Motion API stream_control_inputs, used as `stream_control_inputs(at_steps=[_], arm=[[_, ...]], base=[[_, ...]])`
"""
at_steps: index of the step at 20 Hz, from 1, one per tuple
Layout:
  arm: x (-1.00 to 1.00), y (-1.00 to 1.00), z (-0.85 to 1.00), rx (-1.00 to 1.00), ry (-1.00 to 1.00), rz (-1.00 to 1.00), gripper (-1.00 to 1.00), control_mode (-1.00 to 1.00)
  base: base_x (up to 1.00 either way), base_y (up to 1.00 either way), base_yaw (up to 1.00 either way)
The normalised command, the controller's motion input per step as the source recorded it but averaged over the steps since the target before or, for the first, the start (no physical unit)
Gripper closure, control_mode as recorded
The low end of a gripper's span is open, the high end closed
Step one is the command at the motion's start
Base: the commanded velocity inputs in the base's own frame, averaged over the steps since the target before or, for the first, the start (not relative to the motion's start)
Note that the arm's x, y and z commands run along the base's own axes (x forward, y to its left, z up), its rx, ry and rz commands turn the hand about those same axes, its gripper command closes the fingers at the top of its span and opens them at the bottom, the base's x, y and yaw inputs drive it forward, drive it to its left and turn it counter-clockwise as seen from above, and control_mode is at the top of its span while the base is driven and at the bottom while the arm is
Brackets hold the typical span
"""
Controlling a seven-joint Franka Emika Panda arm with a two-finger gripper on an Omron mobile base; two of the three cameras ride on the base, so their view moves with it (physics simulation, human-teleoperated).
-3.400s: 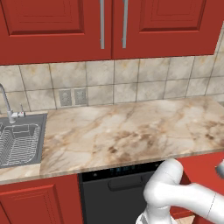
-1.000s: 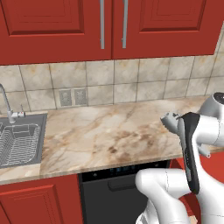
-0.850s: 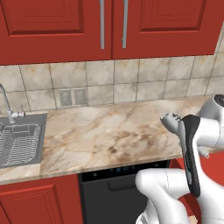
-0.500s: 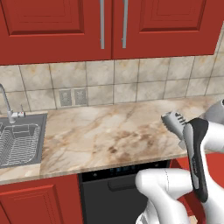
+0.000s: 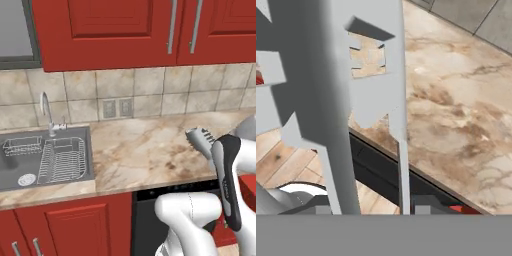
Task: Take the tongs from the drawer on the right and place them on the dining counter next to the tray containing the hot dog.
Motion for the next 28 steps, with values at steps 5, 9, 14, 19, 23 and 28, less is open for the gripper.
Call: stream_control_inputs(at_steps=[5,9,14,19,23,28], arm=[[0.0,0.0,0.0,0.0,0.0,0.0,1.0,1.0],[0.0,0.0,0.0,0.0,0.0,0.0,1.0,1.0],[0.0,0.0,0.0,0.0,0.0,0.0,1.0,1.0],[0.0,0.0,0.0,0.0,0.0,0.0,1.0,1.0],[0.0,0.0,0.0,0.0,0.0,0.0,1.0,1.0],[0.0,0.0,0.0,0.0,0.0,0.0,1.0,1.0]], base=[[-0.03,1.0,0.15],[-0.34,0.91,0.55],[-0.34,0.69,0.74],[0.0,0.89,0.61],[0.0,0.85,0.62],[-0.09,0.74,0.7]])
